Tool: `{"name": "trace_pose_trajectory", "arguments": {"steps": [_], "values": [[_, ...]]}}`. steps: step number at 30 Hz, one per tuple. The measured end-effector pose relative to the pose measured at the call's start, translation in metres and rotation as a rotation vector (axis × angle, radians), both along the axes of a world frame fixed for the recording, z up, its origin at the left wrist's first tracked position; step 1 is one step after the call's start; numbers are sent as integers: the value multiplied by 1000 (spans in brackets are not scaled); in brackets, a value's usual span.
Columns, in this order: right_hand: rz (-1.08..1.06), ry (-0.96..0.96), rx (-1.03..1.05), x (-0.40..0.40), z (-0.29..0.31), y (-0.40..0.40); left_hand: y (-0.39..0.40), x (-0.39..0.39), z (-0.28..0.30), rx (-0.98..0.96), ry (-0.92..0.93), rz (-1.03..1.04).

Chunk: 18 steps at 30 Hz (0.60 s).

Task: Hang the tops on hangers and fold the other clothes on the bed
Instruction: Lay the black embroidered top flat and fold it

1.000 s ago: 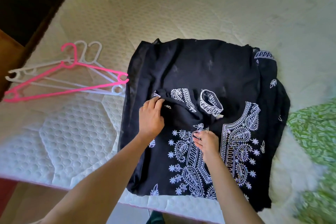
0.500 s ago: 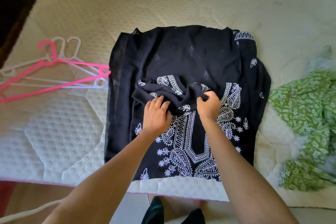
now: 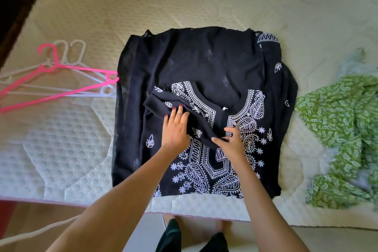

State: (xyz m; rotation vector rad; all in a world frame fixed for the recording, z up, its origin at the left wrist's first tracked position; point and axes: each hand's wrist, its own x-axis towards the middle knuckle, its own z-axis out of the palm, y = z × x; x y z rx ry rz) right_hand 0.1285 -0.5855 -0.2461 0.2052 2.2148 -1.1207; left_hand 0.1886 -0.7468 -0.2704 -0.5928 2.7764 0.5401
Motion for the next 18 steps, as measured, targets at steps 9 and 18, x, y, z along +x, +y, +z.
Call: {"name": "trace_pose_trajectory", "arguments": {"steps": [9, 18], "values": [[-189, -335, -444, -19, 23, 25, 2, -8, 0, 11, -58, 24], [503, 14, 256, -11, 18, 10, 2, -6, -1, -26, -73, -8]]}}
